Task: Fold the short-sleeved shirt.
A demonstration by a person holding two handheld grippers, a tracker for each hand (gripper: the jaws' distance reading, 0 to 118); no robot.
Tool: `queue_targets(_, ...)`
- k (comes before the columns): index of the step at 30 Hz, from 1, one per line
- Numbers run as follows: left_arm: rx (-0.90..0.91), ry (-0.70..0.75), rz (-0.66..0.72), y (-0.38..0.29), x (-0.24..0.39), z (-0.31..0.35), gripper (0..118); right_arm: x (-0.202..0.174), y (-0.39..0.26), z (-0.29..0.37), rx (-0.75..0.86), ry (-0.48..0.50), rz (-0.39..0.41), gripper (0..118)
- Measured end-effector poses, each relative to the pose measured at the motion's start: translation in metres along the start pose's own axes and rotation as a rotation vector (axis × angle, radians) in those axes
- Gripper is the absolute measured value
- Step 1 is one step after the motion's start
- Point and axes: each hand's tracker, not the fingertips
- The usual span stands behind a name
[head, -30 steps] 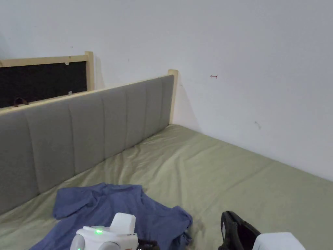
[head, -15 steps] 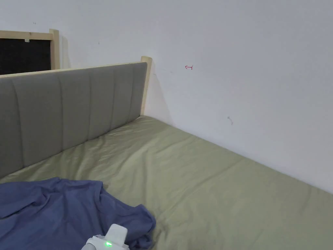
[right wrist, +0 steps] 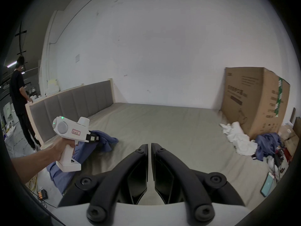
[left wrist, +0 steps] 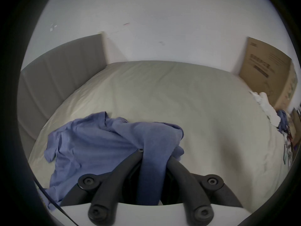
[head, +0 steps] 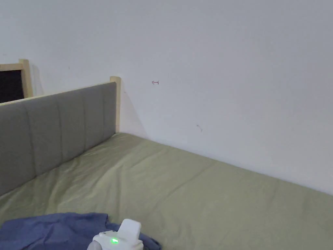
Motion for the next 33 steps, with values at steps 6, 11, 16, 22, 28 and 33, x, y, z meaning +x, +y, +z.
queue_targets(6,0.056,-0.244,-0.172,0.005,0.175,0.040,0,0.071,0.008,0.059,0.070,-0.163,-0.049,3)
queue_targets(11,0.071,-0.493,-0.271,-0.017,0.325,0.097,0,0.121,0.013,0.122,0.125,-0.319,-0.055,3)
queue_targets(16,0.054,-0.716,-0.395,-0.067,0.438,0.164,0,0.154,0.014,0.184,0.174,-0.454,-0.081,3)
queue_targets(22,-0.032,-0.826,-0.487,-0.139,0.497,0.197,0,0.177,0.008,0.229,0.191,-0.535,-0.085,3)
queue_targets(28,-0.090,-0.752,-0.503,-0.154,0.495,0.180,97,0.181,0.001,0.236,0.183,-0.542,-0.111,3)
queue_targets(33,0.088,-0.716,-0.391,-0.082,0.428,0.215,108,0.172,0.005,0.238,0.200,-0.509,-0.132,3)
